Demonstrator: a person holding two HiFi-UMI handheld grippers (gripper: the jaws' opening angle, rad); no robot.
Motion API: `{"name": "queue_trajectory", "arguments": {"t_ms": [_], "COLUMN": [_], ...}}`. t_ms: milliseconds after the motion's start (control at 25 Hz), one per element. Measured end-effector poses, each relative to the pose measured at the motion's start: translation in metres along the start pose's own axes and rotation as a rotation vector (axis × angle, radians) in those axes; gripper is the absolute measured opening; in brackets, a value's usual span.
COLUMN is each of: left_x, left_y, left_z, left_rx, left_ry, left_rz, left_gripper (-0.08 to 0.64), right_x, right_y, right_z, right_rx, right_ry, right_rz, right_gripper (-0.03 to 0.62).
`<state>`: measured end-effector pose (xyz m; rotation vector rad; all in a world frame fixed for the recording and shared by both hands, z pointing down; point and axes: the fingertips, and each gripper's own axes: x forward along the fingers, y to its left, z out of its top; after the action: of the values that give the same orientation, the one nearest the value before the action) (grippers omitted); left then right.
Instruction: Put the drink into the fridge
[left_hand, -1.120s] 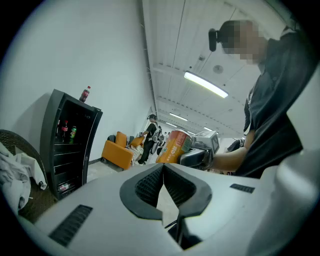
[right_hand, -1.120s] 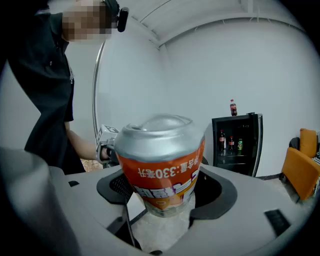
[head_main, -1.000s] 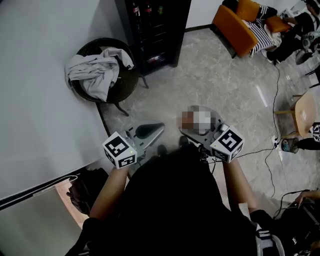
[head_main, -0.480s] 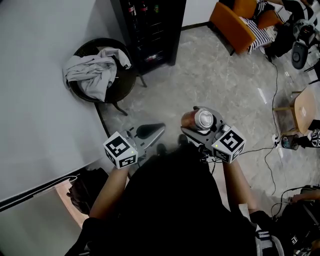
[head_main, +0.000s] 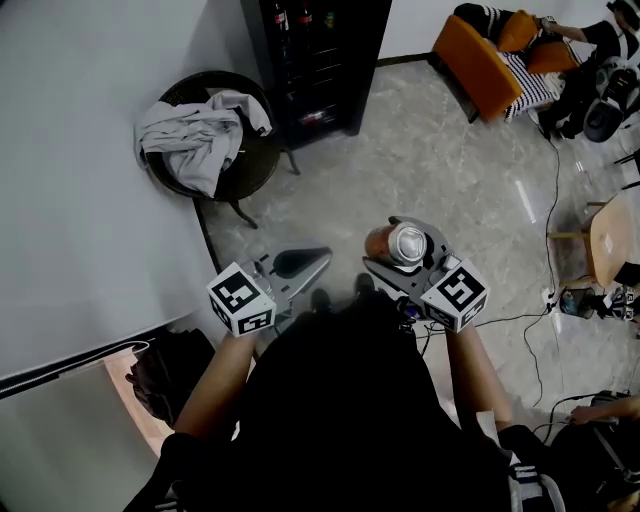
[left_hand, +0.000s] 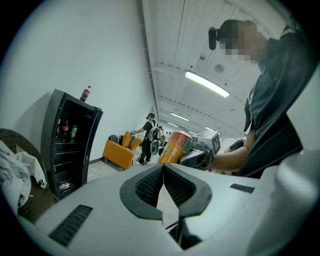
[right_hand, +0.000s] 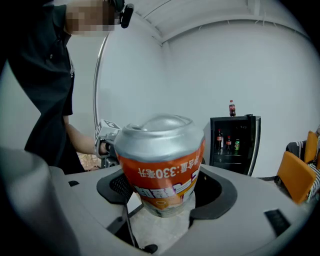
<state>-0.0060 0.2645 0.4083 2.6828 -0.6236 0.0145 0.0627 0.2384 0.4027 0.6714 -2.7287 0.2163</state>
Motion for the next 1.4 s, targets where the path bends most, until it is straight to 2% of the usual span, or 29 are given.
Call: {"name": "queue_trajectory", "arguments": {"t_ms": [480, 1000, 1160, 1400], "left_x": [0.015, 0.09, 0.114, 0.128], "left_y": [0.003, 0.008, 0.007, 0.011], "left_z": [-0.002, 0.021, 0.031, 0.044], "left_rx": [-0.002, -0.008, 0.0, 0.001], "left_ry": [0.0, -0.01, -0.012, -0.026], "left_rz": [0.025, 0.07, 0.108, 0.205], "left_gripper": [0.011, 0.011, 0.011, 0.011], "right_x": [-0.002, -0.037, -0.048, -0.042], "right_y": [-0.011, -0.075, -0.1, -0.12], "right_z": [-0.007, -0.01, -0.007, -0.005], "right_rx": [-0.006, 0.004, -0.015, -0.03], "right_ry": [0.03, 0.035, 0.034, 0.017], "right_rz": [0.047, 0.098, 0.132, 0.217], "right_gripper": [0.311, 0.311, 0.311, 0.311]}}
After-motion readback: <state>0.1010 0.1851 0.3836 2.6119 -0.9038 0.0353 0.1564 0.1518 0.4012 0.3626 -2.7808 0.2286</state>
